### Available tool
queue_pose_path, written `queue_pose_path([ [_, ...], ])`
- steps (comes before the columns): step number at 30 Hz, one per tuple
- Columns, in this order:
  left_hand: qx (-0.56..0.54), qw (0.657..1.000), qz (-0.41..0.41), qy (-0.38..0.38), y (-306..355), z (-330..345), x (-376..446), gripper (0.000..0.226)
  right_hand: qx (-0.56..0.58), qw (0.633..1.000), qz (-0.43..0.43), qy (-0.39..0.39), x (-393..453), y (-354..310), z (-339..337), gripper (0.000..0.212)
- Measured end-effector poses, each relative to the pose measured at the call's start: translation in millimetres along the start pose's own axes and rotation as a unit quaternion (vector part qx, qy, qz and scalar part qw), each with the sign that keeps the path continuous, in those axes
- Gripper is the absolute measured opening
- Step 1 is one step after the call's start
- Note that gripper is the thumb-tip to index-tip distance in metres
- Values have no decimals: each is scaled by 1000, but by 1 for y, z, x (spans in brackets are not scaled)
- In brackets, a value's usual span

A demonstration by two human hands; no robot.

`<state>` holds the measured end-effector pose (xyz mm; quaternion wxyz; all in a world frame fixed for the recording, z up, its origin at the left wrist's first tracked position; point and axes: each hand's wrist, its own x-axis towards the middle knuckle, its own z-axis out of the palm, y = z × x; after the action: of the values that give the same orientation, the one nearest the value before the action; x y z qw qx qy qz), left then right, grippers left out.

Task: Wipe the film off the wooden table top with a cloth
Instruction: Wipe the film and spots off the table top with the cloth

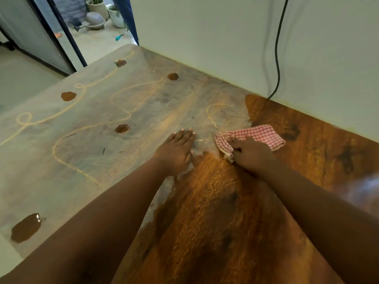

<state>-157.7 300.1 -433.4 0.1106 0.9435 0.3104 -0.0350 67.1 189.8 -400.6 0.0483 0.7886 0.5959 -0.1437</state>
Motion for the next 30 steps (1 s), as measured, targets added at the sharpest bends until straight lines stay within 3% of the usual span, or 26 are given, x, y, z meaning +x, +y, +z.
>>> queue_pose_path([
  [4,-3,1000,1,-1,-1,0,3,59,-17,999,-34,13,-1,-34,13,52],
  [8,-4,1000,2,-4,-1,0,4,60,-2,992,-121,22,-38,-7,24,48],
  [12,-13,1000,-9,-19,0,-3,10,60,9,998,-56,19,-20,41,5,47],
  [16,-10,999,-24,-39,4,-10,25,59,3,999,35,28,33,20,-13,47],
  [20,-7,997,-36,-61,8,-17,40,60,5,1000,-9,29,34,-18,3,49],
  [24,-1,998,-39,-51,8,-16,45,60,8,996,-79,41,0,5,16,47],
  [30,11,998,-45,-40,9,-12,47,60,9,998,34,55,51,39,-17,46],
])
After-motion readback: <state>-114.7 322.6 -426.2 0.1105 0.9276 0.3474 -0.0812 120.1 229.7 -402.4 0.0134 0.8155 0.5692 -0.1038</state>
